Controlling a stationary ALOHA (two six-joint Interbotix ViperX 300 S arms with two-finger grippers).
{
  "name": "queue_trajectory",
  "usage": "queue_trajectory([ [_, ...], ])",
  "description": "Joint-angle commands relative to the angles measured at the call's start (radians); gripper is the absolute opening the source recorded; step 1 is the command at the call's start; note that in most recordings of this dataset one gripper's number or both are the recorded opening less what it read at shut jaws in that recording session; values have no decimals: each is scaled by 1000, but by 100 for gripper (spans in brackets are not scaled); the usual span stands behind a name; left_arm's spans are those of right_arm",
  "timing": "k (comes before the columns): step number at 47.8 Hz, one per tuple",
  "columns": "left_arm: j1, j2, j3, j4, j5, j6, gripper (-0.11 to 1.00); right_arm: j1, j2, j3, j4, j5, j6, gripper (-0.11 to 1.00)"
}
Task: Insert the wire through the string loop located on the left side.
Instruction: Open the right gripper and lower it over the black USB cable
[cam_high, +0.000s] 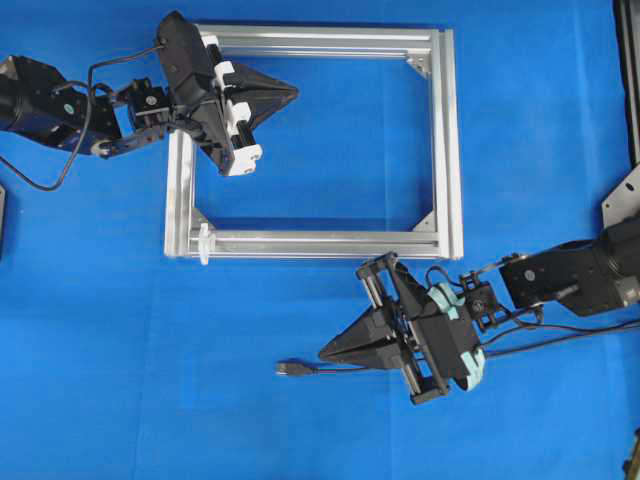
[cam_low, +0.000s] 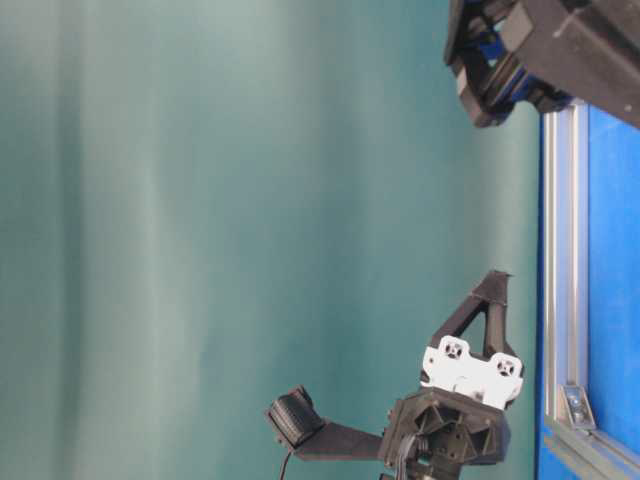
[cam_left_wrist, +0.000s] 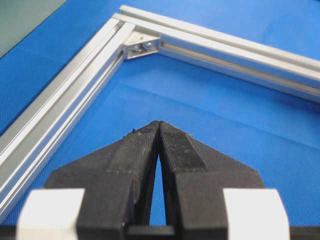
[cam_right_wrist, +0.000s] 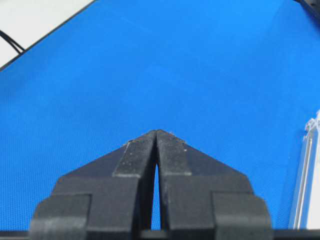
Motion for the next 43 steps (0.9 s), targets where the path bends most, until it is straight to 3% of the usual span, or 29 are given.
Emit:
queue_trajectory([
  [1, -8, -31, -15, 20, 41, 9, 0, 26, -49, -17, 6, -2, 17, 2],
  [11, -6, -41, -20, 21, 78, 11, 0, 31, -83, -21, 8, 104, 58, 2],
  [30, -2, -41, -21, 21, 81, 11, 0, 44, -83, -23, 6, 121, 130, 4],
  [36, -2, -41, -21, 21, 83, 11, 0, 69, -83, -23, 8, 123, 166, 28],
  [43, -2, -43, -21, 23, 84, 11, 0, 77, -83, -26, 25, 132, 183, 68],
])
